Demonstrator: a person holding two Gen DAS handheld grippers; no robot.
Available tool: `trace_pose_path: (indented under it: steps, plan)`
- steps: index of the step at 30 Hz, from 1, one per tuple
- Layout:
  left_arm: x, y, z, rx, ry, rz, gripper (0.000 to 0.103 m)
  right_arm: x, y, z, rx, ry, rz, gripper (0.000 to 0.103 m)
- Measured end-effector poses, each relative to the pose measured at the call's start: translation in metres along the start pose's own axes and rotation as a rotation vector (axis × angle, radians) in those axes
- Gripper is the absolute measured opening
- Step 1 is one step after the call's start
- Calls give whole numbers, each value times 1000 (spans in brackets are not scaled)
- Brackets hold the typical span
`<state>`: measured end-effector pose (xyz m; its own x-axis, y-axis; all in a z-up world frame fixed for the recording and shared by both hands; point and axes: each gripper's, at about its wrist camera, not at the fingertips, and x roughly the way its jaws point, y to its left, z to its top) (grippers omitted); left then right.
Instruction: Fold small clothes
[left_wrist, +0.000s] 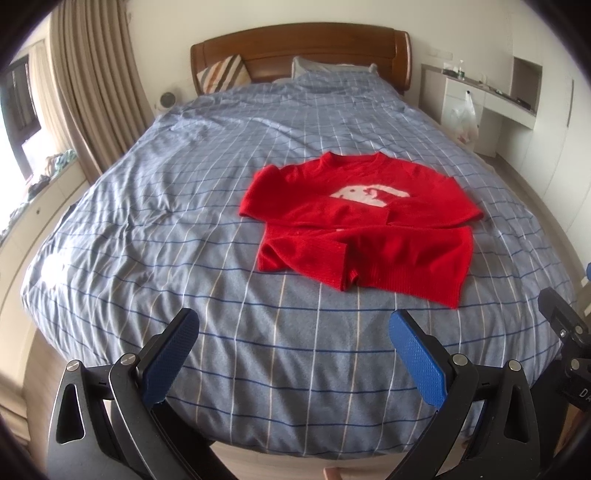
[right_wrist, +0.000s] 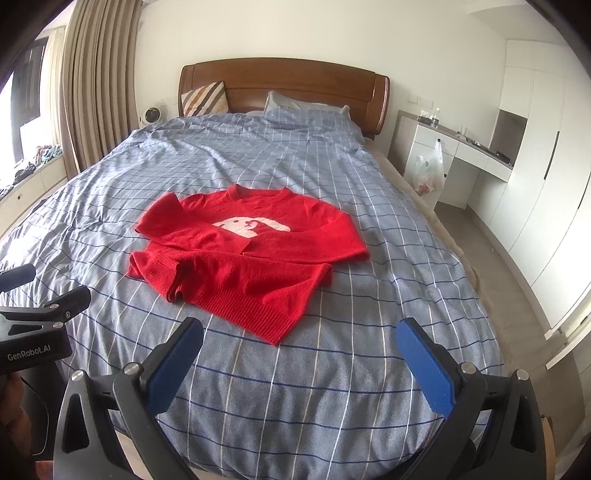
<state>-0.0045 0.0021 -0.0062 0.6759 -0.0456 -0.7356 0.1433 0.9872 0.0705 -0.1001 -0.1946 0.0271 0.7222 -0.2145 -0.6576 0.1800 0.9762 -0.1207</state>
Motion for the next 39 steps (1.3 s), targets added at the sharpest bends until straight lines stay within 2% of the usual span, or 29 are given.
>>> trace_pose_path:
  steps: [19,30,34,39]
  plan:
    - [3,-2,-3,6,-10,4,103,1,-6,0,-6,8,-109,103]
    - [6,-3,-5,6,-14,3,103,2,-9,0,-3,13,-108,103]
    - [11,14,-3,-37,-14,-4,103,0,-10,0,6,7,-108,103]
    - [16,33,-2,-66,5,-58,103,4,-8,-1,14,19,-95,103]
